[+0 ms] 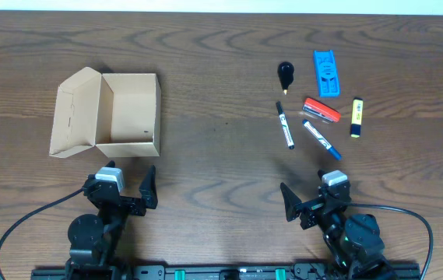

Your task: Pack container

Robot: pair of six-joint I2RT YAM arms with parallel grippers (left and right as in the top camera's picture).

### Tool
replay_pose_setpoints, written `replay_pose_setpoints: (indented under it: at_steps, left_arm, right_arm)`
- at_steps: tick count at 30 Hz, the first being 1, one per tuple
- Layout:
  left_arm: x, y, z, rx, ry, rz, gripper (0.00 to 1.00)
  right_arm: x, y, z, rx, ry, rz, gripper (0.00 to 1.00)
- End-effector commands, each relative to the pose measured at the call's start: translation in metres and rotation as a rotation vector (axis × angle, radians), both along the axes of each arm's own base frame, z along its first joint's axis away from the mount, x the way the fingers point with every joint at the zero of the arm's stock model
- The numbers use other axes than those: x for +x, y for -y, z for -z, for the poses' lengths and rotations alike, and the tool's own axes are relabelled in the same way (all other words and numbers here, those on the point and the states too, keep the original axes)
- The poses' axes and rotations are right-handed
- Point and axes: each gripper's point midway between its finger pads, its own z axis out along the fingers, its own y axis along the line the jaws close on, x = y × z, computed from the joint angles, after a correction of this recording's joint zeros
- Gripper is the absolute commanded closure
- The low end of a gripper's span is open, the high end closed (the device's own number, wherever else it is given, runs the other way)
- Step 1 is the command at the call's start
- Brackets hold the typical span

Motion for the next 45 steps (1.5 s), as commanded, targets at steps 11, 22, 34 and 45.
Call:
replay_pose_setpoints:
  at_steps: [11,22,34,45]
  left_arm:
    - [0.000,0.002,0.012,-0.008,-0.026,0.011,0.05]
    - [0.000,0.002,0.012,-0.008,-0.026,0.011,0.05]
    - [0.001,-0.002,0.011,0.009,-0.018,-0.007,0.05]
    - [0.002,-0.011,0.014,0.024,-0.025,-0.062,0.05]
  right_arm:
    - [0.000,-0.001,0.000,-0.011,0.012,-0.007,0.01]
    - [0.000,-0.001,0.000,-0.011,0.012,-0.007,0.01]
    - [0.000,-0.001,0.000,-0.011,0.012,-0.007,0.01]
    - [0.000,-0.001,0.000,-0.011,0.012,-0.007,0.01]
